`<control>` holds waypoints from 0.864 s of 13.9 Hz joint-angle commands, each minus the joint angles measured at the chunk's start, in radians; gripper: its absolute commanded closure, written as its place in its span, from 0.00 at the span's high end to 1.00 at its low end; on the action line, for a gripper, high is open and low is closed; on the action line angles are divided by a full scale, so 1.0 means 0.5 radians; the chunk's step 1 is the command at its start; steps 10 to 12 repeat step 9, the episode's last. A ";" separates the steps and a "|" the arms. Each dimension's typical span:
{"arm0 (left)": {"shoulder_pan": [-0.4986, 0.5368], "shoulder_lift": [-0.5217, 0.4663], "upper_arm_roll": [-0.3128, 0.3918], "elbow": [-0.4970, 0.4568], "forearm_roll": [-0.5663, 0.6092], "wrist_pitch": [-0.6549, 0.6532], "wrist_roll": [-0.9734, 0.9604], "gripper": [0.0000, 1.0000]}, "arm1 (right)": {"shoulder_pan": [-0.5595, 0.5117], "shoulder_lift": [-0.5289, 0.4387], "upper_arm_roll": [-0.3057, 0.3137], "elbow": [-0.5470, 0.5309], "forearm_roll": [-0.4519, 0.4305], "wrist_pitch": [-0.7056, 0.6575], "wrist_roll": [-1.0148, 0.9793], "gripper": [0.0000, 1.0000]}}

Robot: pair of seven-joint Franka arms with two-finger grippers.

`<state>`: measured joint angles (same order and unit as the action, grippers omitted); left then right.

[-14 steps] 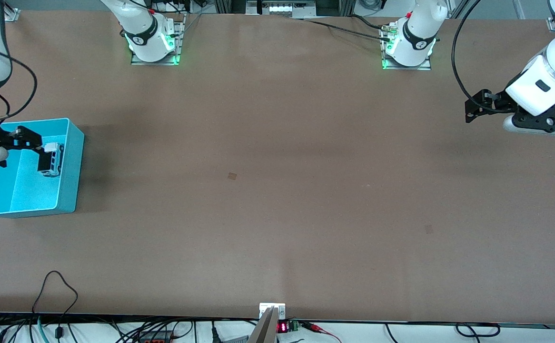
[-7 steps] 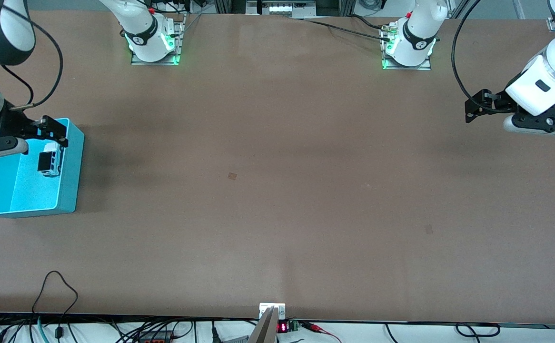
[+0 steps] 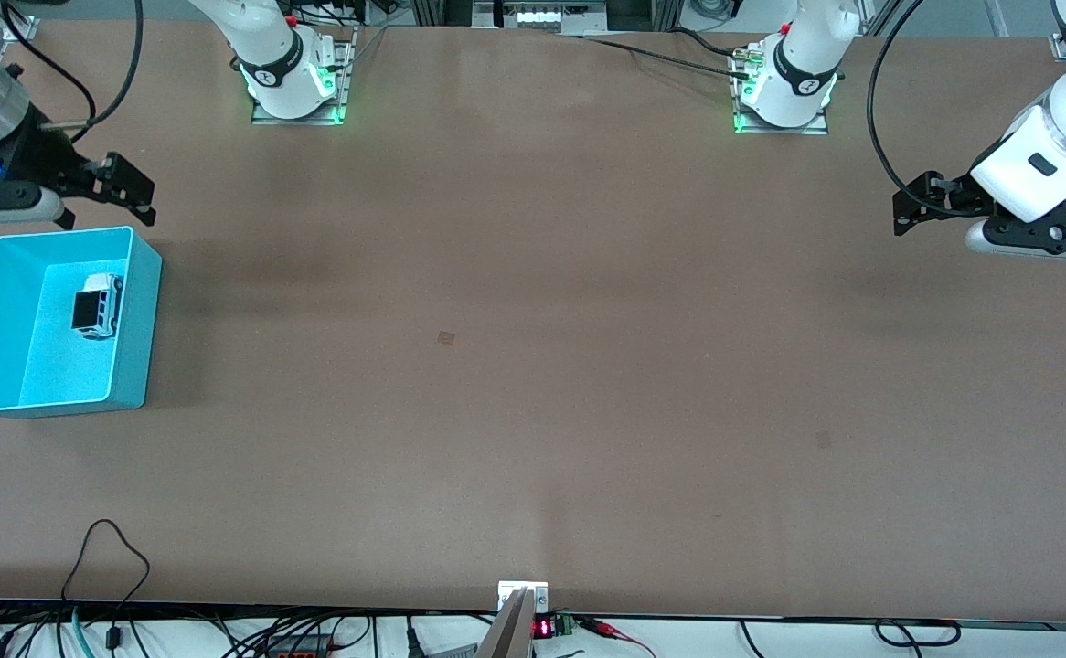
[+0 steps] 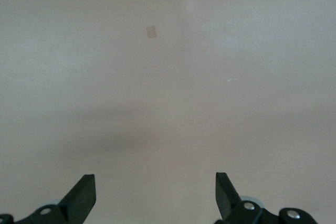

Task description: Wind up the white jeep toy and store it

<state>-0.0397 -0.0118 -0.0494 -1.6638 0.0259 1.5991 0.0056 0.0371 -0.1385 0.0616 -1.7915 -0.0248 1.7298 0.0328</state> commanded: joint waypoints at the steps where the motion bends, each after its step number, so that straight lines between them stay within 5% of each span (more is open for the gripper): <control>1: -0.007 -0.038 0.004 -0.016 -0.018 -0.020 0.004 1.00 | 0.015 -0.121 -0.028 -0.049 0.065 -0.075 0.036 1.00; 12: -0.007 -0.038 0.004 -0.016 -0.018 -0.020 0.001 1.00 | 0.012 -0.147 -0.040 -0.077 0.099 -0.106 0.036 1.00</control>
